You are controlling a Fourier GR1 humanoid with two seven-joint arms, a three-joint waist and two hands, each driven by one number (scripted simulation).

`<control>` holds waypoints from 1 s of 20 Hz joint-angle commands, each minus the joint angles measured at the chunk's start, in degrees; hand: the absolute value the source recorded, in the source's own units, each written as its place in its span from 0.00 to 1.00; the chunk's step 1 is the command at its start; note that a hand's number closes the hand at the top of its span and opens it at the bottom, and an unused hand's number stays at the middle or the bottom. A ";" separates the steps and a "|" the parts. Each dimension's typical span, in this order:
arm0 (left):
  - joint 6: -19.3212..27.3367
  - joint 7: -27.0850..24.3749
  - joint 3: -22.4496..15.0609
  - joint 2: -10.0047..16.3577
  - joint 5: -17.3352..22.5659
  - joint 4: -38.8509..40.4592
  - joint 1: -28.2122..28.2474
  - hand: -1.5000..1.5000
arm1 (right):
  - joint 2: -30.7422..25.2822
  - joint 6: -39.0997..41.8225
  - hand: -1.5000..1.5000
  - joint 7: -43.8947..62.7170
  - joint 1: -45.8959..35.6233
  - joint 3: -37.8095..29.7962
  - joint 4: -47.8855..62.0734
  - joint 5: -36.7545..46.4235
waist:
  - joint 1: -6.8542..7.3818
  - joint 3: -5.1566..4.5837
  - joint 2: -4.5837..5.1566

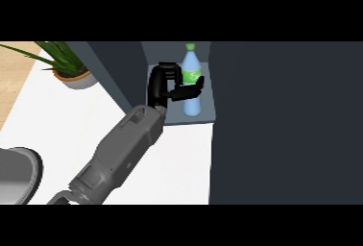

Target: Pick up the bottled water, place it into the cabinet and close the cabinet

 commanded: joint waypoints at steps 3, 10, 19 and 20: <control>1.70 0.69 -0.46 0.97 -3.52 13.10 -6.24 1.00 | -1.07 1.36 0.00 2.21 0.91 -1.72 -3.72 -5.16 | -0.59 0.00 0.51; 3.76 -3.20 6.32 2.02 0.11 18.83 -9.38 1.00 | 0.22 1.88 0.00 1.62 -2.07 -2.02 -1.50 -6.21 | -1.00 -0.07 0.98; 8.79 -8.55 4.60 2.34 -4.13 25.41 -12.63 0.00 | 0.45 2.85 0.00 1.25 -3.22 -3.18 -0.58 -6.53 | -1.66 -0.05 1.38; 8.81 -7.60 4.54 2.45 -4.35 26.22 -13.75 0.00 | 0.30 3.42 0.00 0.92 -1.35 -2.48 -1.26 -5.35 | -2.32 -0.06 1.22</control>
